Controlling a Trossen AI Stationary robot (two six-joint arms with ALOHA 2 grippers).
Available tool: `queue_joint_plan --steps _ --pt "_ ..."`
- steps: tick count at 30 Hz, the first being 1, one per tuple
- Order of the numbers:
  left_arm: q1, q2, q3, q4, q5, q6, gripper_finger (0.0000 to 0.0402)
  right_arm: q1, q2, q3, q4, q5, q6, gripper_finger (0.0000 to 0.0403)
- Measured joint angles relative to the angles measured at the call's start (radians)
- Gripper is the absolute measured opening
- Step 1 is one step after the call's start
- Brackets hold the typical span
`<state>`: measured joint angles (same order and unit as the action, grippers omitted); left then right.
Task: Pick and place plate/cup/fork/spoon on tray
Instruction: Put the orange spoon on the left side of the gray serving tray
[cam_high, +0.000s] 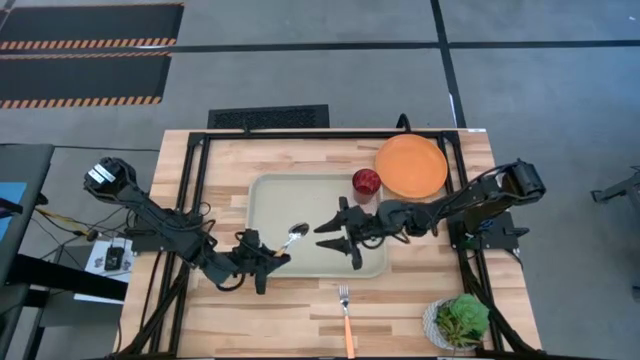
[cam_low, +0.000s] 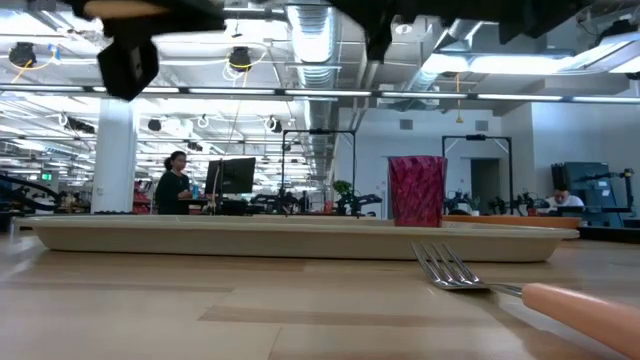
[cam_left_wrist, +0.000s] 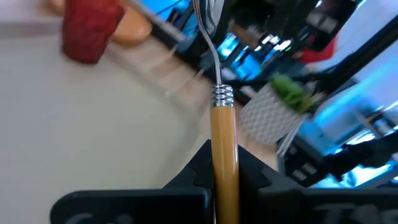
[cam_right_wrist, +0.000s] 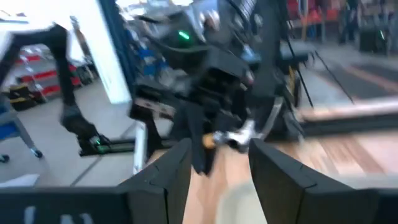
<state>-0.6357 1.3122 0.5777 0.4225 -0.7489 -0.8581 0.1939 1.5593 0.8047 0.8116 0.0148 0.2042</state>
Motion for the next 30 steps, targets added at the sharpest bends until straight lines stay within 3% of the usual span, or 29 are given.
queue_joint_plan --steps 5,11,16,20,27,30 --pt "0.015 0.071 0.014 0.201 0.016 0.128 0.0004 0.036 0.000 0.000 0.077 0.105 -0.030 0.0175" --pt "0.037 0.200 0.112 0.302 0.026 0.267 0.0004 0.044 0.000 0.000 0.109 0.164 -0.033 0.0177" --pt "0.070 0.228 0.158 0.308 0.048 0.304 0.0004 0.070 0.000 0.000 0.117 0.190 -0.056 0.0169" --pt "0.089 0.228 0.163 0.308 0.065 0.307 0.0004 0.070 0.000 0.000 0.119 0.230 -0.065 0.0131" --pt "0.098 0.228 0.163 0.269 0.065 0.307 0.0004 0.070 0.001 0.000 0.120 0.249 -0.070 0.0019" --pt "0.104 0.228 0.163 0.260 0.076 0.304 0.0009 0.070 0.002 0.000 0.124 0.250 -0.072 0.0013"
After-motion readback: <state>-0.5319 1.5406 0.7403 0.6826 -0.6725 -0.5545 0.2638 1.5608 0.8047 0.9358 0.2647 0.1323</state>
